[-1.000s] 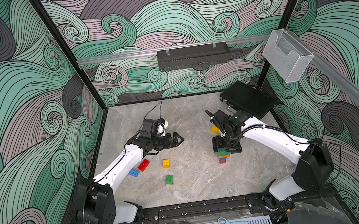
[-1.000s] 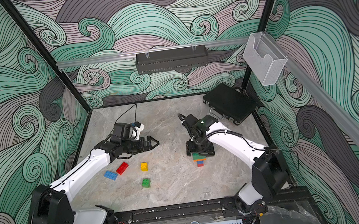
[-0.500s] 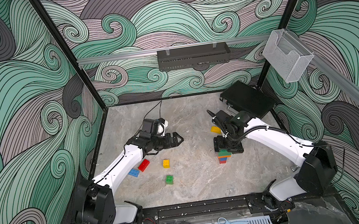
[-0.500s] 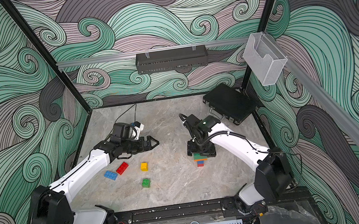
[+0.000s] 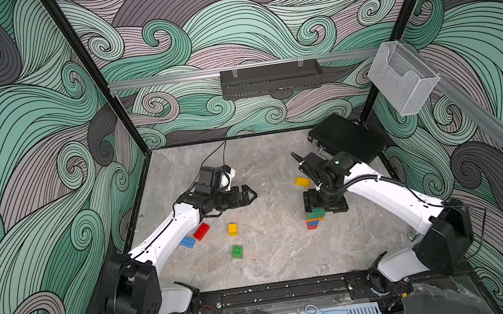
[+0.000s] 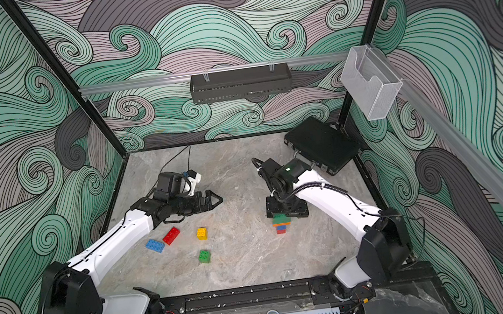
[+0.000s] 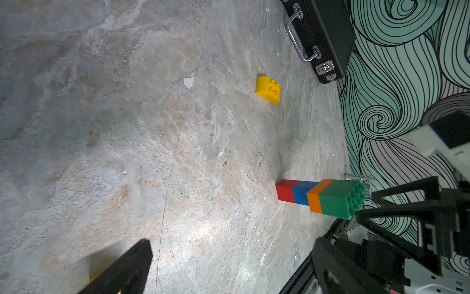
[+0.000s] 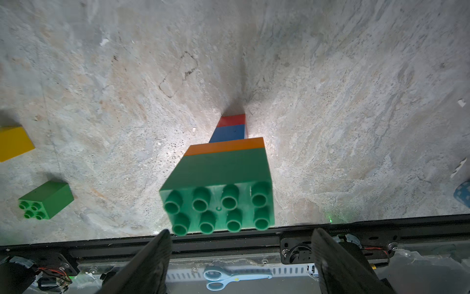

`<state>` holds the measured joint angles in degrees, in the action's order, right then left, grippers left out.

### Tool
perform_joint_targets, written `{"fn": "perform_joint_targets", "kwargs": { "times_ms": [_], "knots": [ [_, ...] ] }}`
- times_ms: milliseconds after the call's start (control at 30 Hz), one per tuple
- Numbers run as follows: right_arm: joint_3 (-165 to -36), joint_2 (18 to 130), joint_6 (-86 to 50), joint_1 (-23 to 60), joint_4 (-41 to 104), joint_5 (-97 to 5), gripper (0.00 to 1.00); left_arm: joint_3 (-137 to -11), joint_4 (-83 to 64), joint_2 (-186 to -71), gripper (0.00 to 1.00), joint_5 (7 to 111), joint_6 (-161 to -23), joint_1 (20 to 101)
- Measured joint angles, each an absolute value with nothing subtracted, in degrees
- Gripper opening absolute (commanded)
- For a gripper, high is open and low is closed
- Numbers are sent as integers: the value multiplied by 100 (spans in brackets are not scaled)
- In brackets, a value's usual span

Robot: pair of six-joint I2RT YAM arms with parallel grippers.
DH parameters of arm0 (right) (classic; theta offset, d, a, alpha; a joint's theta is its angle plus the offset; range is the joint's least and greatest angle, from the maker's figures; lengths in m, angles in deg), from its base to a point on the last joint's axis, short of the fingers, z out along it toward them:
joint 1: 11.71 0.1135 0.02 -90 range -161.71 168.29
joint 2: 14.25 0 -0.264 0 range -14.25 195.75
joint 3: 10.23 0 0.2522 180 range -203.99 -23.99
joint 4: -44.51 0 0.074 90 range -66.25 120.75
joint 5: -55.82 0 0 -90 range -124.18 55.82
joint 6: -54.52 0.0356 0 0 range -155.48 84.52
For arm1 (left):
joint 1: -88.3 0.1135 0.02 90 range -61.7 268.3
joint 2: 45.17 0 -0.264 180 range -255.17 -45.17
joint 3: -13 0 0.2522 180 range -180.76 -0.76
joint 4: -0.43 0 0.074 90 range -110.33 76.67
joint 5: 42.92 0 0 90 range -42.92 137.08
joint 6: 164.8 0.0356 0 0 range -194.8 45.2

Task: Assemble an ice cream with lego
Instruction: Assemble the lego brick with the lego brick, then pick up the lego brick from the center of the board.

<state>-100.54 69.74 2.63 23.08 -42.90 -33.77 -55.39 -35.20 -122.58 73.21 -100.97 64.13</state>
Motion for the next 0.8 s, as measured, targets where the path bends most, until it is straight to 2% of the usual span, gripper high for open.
{"fn": "perform_joint_targets", "kwargs": {
  "times_ms": [167,400,800],
  "knots": [
    [-10762,7109,-436,2299,-4416,-3181,88,-5539,-3520,-12258,98,7321,-10095,6413],
    [-11672,8239,-1818,2170,-4414,-2824,89,-5539,-3535,-12258,98,7301,-10080,6413],
    [-11757,9323,-3560,1411,-3240,-2868,81,-5539,-3614,-12258,98,7253,-10069,6413]
  ]
}}
